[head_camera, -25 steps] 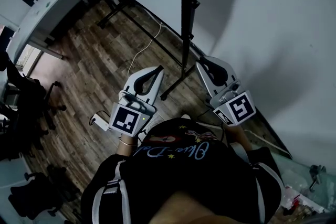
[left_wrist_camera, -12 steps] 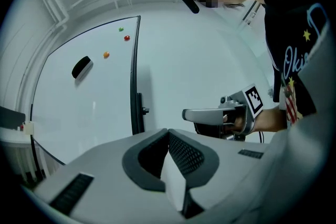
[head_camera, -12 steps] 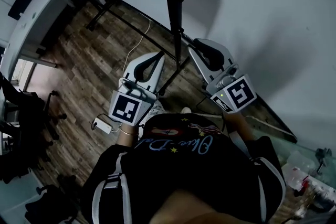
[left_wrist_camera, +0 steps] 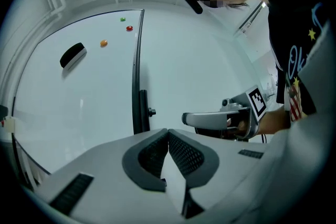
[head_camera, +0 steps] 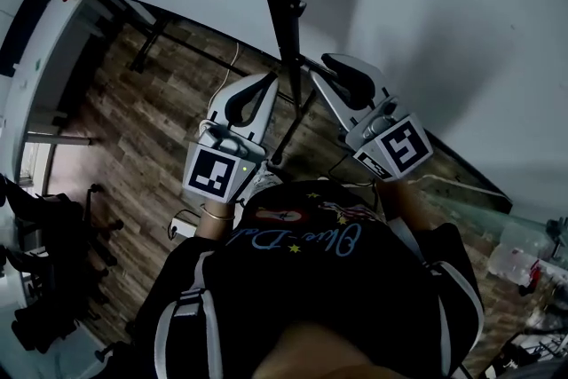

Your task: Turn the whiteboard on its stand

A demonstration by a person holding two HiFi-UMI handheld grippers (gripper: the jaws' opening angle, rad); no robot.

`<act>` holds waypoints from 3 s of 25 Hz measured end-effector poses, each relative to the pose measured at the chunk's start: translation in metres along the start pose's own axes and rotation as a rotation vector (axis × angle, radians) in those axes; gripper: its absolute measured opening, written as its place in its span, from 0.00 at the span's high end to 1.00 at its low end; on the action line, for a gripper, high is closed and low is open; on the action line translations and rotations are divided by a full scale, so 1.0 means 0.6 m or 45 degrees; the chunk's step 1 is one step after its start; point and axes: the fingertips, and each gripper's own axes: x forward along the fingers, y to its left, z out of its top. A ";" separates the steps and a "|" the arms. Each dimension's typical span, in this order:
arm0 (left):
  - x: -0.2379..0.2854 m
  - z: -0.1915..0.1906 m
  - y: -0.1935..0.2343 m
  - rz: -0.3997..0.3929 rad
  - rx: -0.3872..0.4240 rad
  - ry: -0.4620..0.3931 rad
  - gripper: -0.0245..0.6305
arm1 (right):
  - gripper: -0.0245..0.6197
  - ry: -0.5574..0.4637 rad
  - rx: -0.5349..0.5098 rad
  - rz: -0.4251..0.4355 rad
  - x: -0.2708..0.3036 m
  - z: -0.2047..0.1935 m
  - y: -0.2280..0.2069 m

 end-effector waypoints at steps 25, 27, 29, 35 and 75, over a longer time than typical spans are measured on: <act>0.057 -0.028 0.074 -0.297 -0.062 0.009 0.91 | 0.75 0.116 0.009 -0.244 0.103 -0.046 -0.051; 0.060 -0.029 0.077 -0.320 -0.069 0.010 0.91 | 0.74 0.122 0.006 -0.256 0.111 -0.050 -0.056; 0.061 -0.030 0.079 -0.339 -0.075 0.012 0.91 | 0.73 0.126 -0.003 -0.276 0.115 -0.053 -0.062; 0.064 -0.033 0.086 -0.396 -0.082 0.008 0.91 | 0.70 0.124 -0.006 -0.342 0.120 -0.057 -0.076; 0.076 -0.070 0.079 -0.584 0.000 0.007 0.94 | 0.69 0.151 0.007 -0.572 0.107 -0.068 -0.079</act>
